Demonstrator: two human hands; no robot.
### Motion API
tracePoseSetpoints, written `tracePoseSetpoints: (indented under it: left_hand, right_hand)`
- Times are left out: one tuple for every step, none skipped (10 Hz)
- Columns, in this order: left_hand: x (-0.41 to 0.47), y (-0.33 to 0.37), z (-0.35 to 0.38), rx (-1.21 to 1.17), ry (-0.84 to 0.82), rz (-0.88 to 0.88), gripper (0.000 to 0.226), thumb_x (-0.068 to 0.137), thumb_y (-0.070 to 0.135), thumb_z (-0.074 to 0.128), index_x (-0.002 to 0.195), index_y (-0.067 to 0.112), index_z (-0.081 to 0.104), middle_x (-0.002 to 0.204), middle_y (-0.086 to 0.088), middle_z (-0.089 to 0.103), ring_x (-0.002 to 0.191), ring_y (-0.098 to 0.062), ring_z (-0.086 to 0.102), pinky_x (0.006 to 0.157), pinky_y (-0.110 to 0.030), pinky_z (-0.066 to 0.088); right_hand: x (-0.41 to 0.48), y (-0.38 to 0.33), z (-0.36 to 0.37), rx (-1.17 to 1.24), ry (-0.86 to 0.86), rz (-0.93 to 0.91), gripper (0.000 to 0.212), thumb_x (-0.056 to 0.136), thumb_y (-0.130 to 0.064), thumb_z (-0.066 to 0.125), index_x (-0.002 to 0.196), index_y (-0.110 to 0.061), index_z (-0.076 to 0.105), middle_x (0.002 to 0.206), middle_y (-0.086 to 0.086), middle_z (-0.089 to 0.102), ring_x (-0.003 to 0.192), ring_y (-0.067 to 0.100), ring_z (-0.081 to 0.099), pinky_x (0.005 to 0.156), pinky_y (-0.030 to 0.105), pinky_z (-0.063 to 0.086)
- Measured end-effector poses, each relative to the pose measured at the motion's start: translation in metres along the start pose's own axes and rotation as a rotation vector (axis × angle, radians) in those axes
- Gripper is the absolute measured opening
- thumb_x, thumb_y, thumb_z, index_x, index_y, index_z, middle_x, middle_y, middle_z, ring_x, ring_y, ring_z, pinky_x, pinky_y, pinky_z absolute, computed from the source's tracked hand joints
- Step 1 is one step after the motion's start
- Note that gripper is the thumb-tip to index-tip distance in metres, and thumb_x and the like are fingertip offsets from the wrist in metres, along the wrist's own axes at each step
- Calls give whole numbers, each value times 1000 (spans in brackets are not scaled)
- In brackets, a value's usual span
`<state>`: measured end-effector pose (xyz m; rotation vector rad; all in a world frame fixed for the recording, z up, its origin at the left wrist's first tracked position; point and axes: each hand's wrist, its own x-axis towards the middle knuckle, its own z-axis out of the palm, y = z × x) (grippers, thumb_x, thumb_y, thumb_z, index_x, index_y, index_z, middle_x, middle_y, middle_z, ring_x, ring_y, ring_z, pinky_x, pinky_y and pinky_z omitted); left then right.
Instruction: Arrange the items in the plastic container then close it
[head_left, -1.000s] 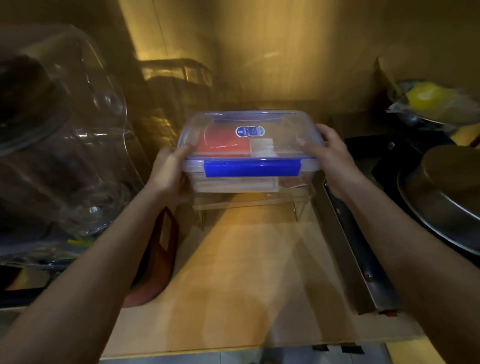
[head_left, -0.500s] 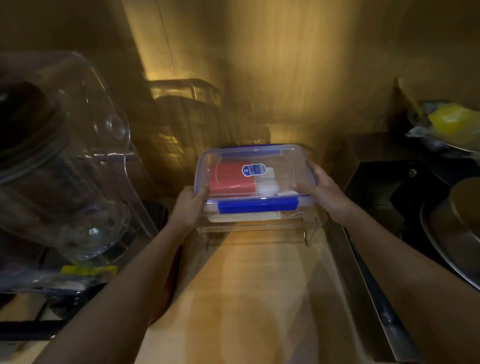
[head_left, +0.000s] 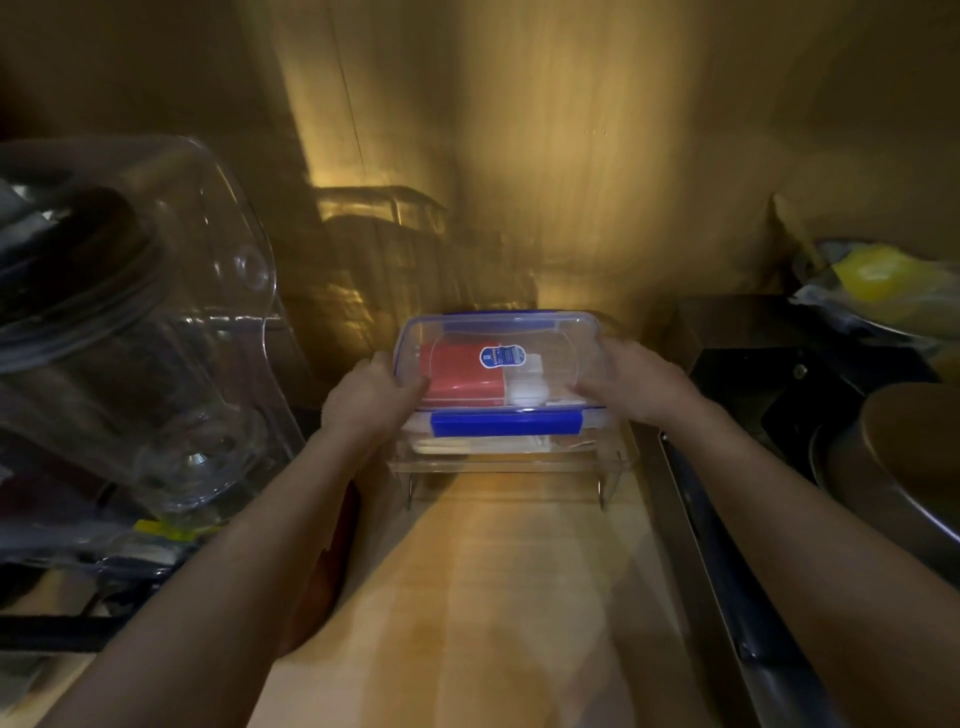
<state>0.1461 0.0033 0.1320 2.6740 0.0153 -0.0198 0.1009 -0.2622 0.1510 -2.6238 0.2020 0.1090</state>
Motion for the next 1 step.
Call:
tracePoseSetpoints:
  left_hand:
    - [-3,25,-27,52,161,152,72,83,64,45,136,15,40,136,-15,49,122,-32,49,97,-43,42]
  right_hand:
    - [-6,-22,-23,-55,28,-174,69,81,-56,57,140,-31,34,150,2,36,134,24,36,108,54,30]
